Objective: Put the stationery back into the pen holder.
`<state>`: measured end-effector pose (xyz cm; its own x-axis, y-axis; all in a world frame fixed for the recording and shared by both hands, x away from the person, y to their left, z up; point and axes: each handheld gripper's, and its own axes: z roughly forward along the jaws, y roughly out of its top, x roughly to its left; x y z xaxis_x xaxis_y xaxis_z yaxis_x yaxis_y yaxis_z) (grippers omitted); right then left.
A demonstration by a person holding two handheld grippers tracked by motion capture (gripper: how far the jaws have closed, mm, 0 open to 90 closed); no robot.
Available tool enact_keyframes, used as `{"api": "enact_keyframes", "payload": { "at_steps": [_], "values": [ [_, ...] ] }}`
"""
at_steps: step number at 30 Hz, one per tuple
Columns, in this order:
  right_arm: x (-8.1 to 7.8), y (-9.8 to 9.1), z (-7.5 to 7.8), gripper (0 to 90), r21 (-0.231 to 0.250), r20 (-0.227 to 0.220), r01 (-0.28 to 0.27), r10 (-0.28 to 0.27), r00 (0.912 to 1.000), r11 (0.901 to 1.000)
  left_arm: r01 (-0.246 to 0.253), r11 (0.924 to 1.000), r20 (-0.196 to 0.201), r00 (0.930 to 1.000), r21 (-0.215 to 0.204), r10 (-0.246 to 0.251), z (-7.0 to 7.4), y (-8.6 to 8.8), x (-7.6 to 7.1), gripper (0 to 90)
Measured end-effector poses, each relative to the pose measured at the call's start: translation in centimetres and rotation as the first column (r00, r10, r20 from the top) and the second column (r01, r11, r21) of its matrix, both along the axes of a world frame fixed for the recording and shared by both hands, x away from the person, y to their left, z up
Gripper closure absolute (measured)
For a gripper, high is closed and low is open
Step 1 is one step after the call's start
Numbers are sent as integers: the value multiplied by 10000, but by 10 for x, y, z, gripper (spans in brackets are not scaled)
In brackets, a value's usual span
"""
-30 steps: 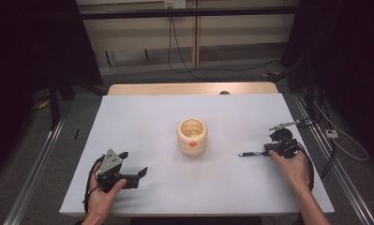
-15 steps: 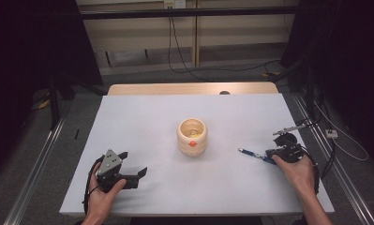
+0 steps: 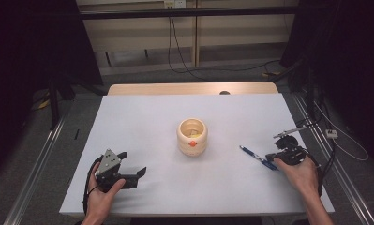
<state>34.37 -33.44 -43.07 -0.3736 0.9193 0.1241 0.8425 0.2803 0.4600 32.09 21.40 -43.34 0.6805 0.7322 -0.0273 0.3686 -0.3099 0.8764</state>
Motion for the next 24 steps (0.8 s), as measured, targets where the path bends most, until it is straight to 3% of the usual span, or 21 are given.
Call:
{"api": "enact_keyframes", "payload": {
  "at_steps": [7,10,14,19,22,24],
  "values": [
    [-1,4,1,900,125,-117,-368,370,9992,9992,-52,10000,-43,10000,22,52,0,0,0,78],
    [-1,3,2,900,179,53,-430,430,9991,9989,-55,10000,-37,10000,39,55,0,1,0,78],
    [-3,-1,8,897,236,660,-566,550,9963,9981,-58,10000,-27,10000,24,58,0,1,0,78],
    [-4,-3,14,771,521,1319,-931,855,9876,9943,-198,9998,-90,9998,-1,198,-1,1,1,78],
    [-4,0,15,584,954,1657,-1278,1109,9799,9872,-112,9999,-48,9999,48,112,0,2,1,78],
    [-4,3,16,430,1163,1992,-1773,1520,9681,9773,-116,9999,-2,9999,55,116,0,1,1,78]
  ]
}}
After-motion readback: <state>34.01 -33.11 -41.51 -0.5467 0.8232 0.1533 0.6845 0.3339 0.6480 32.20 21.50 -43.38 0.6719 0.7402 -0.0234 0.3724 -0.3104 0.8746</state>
